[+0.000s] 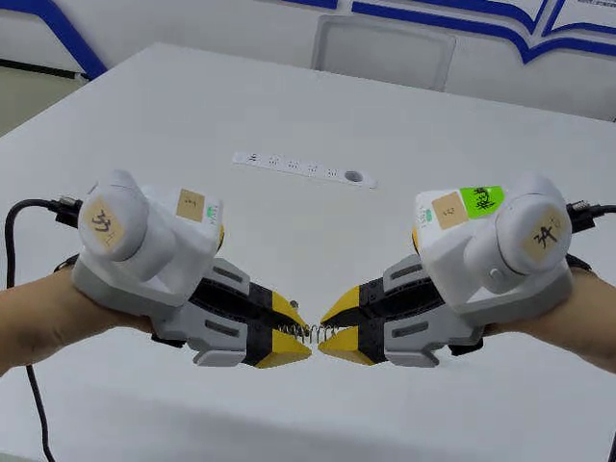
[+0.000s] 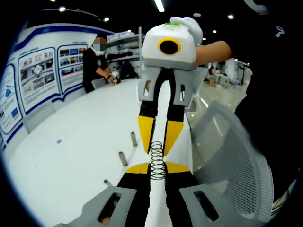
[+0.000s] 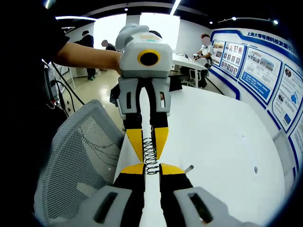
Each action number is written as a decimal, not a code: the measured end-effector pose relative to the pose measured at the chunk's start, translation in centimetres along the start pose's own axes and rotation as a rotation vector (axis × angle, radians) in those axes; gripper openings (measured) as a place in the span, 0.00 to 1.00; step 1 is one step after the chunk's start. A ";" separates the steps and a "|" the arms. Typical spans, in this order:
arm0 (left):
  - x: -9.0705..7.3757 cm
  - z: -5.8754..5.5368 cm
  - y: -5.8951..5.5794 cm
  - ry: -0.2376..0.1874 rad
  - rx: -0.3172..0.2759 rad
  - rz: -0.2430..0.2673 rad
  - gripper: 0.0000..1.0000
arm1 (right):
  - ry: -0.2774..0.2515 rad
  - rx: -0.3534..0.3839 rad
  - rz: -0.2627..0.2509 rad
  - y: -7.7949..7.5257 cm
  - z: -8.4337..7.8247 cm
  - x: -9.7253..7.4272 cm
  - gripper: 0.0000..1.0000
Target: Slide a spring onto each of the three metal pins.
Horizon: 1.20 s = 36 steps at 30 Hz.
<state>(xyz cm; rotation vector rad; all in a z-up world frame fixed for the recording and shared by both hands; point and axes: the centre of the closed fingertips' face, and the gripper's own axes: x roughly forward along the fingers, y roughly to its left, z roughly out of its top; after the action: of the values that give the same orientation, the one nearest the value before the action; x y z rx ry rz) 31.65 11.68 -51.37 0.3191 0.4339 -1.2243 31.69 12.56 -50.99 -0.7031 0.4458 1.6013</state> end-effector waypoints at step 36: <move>0.5 -0.8 0.6 -0.001 -0.012 0.026 0.10 | -0.177 0.102 0.050 -0.4 3.4 -0.5 0.11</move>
<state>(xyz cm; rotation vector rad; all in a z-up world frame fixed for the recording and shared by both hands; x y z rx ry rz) 32.24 11.84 -52.33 0.3129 0.4346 -1.1960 31.49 14.49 -48.14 -0.4717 0.4140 1.6599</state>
